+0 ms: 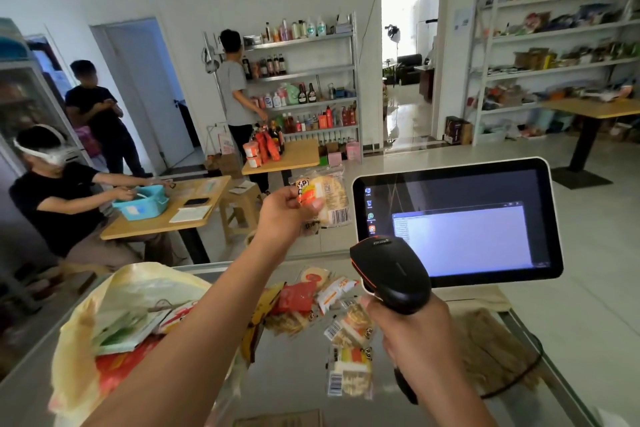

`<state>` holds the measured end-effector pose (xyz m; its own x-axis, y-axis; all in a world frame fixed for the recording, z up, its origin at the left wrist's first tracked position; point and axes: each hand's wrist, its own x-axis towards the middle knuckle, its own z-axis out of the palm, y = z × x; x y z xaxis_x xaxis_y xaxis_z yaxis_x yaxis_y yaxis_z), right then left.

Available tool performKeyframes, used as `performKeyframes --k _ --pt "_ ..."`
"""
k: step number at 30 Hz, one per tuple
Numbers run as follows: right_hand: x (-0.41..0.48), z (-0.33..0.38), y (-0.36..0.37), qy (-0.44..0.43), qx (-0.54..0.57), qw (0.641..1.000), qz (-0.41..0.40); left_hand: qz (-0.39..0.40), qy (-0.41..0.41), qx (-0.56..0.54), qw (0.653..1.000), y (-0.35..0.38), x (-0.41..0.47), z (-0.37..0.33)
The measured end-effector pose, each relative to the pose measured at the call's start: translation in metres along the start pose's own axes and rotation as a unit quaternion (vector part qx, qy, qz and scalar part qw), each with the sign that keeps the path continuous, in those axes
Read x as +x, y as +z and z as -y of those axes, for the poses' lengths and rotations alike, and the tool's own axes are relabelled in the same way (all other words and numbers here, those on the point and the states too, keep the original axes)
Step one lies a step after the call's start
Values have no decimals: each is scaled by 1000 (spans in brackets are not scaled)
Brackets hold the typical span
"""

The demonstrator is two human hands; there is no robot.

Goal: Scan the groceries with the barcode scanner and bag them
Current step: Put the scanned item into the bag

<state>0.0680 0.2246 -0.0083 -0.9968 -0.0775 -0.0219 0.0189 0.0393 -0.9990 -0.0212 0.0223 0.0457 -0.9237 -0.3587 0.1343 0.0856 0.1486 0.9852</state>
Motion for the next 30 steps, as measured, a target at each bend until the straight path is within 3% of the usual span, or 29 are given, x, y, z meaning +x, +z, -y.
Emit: performKeyframes --k 30 --pt "3 -2 6 -12 -19 1000 18 -7 -14 -14 1000 -11 13 15"
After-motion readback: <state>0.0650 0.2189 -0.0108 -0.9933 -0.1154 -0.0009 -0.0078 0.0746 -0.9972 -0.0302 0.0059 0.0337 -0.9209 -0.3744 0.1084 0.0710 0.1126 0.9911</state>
